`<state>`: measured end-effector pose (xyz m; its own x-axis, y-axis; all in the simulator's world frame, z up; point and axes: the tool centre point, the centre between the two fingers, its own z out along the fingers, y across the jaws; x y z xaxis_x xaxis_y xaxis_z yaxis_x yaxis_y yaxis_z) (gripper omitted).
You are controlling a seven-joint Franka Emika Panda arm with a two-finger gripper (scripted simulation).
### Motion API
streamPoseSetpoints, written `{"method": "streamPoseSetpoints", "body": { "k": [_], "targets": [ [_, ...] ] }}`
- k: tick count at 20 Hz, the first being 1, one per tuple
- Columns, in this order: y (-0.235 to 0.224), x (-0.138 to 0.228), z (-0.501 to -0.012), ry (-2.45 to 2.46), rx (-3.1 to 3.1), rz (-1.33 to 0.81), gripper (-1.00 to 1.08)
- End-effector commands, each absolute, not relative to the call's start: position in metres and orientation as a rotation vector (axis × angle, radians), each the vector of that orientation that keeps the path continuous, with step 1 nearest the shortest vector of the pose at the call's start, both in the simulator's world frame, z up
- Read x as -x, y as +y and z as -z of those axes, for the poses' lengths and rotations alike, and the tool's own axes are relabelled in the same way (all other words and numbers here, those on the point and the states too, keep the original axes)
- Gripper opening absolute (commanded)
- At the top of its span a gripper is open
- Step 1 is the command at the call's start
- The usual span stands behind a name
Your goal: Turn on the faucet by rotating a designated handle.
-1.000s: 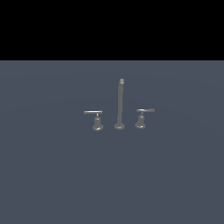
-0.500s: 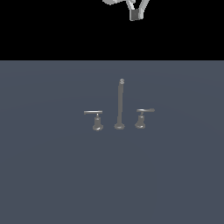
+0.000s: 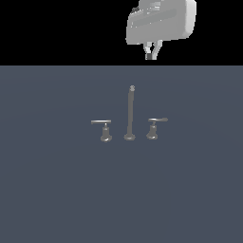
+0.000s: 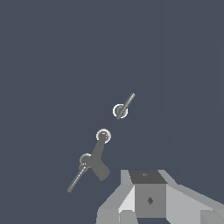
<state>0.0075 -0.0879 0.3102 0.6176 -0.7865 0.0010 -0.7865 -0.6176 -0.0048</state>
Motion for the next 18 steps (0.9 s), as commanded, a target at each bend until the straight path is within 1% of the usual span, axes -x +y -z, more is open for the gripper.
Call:
{"method": "streamPoseSetpoints", "body": {
  "k": [1,10,18],
  "targets": [
    [-0.096,-0.021,-0.288,1.468,2.774,0.005,-1.0],
    [-0.125,-0.058,-0.2,1.789,2.58,0.003,-1.0],
    [-0.145,-0.074,-0.13,2.006,2.417,0.001,-1.0]
  ]
}}
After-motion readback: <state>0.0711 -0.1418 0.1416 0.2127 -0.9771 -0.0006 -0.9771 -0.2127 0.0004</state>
